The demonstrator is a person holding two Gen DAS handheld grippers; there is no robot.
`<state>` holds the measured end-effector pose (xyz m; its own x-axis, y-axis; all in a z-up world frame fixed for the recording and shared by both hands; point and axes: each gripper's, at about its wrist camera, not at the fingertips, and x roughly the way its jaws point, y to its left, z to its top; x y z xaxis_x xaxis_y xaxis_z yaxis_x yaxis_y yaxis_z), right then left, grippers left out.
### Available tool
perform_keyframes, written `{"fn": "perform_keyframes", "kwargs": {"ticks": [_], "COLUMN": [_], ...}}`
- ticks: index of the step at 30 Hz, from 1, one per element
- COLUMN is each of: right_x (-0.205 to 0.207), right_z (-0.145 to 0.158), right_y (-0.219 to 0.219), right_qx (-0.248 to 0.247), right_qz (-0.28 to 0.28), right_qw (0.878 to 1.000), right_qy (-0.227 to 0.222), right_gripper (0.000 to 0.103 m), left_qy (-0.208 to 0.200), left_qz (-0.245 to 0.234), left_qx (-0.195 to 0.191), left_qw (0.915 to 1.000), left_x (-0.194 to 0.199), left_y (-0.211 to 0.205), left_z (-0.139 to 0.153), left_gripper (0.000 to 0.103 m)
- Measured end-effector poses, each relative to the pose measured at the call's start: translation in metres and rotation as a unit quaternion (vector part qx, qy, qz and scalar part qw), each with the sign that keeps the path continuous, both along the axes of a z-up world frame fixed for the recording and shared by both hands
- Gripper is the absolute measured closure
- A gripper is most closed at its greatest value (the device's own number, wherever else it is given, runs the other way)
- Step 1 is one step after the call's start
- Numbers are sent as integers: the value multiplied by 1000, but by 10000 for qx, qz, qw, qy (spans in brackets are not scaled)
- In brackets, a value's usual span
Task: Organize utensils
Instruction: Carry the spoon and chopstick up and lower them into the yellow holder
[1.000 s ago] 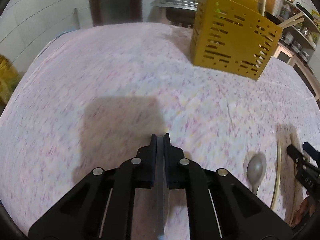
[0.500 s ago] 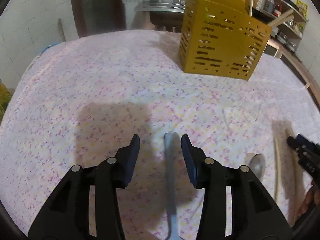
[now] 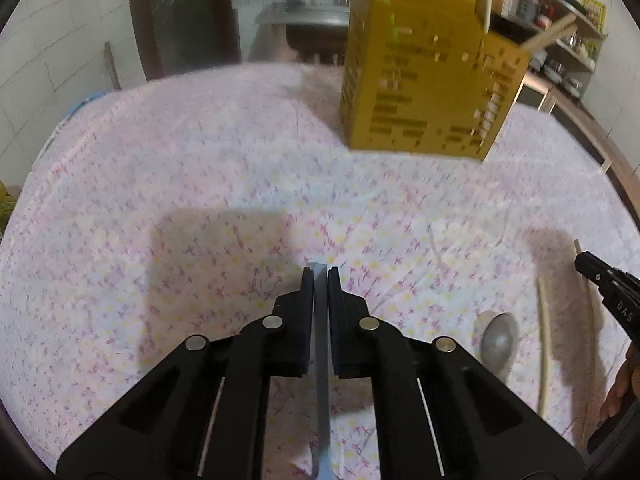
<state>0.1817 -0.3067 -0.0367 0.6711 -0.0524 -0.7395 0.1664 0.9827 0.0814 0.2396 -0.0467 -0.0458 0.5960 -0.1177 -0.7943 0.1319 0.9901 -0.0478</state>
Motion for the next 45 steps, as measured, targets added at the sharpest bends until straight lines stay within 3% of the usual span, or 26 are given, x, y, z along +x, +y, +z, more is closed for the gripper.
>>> {"fn": "perform_keyframes", "kwargs": {"ticks": [6, 13, 24, 28, 33, 37, 40, 45], "right_x": [-16, -36, -62, -67, -46, -11, 17, 75], "right_z": [42, 89, 91, 117, 167, 217, 238, 243], "right_y": [16, 29, 36, 39, 41, 56, 63, 64], "right_qx": [-37, -145, -243, -212, -37, -213, -252, -77], "right_qz": [110, 117, 61, 139, 282, 407, 381, 321], "right_qw": [9959, 9778, 9567, 9443, 9288, 9091, 9014, 8976], "right_qy": [-900, -2089, -2900, -3281, -3696, -4140, -4305, -4396], "right_gripper": [97, 97, 97, 97, 97, 97, 97, 97], "left_qy": [-837, -1782, -2259, -2589, -3010, -3546, -3807, -3844], "left_qz": [103, 259, 230, 148, 59, 16, 36, -91], "left_qx": [-215, -332, -343, -355, -580, -680, -691, -901], "left_qw": [9962, 9831, 9733, 9651, 9519, 9326, 9221, 9187], "left_x": [-22, -44, -65, -70, -57, -32, -10, 39], "left_y": [7, 10, 10, 7, 0, -15, -28, -49], "left_z": [49, 91, 98, 119, 169, 222, 246, 253], "left_gripper": [97, 97, 97, 97, 97, 97, 97, 97]}}
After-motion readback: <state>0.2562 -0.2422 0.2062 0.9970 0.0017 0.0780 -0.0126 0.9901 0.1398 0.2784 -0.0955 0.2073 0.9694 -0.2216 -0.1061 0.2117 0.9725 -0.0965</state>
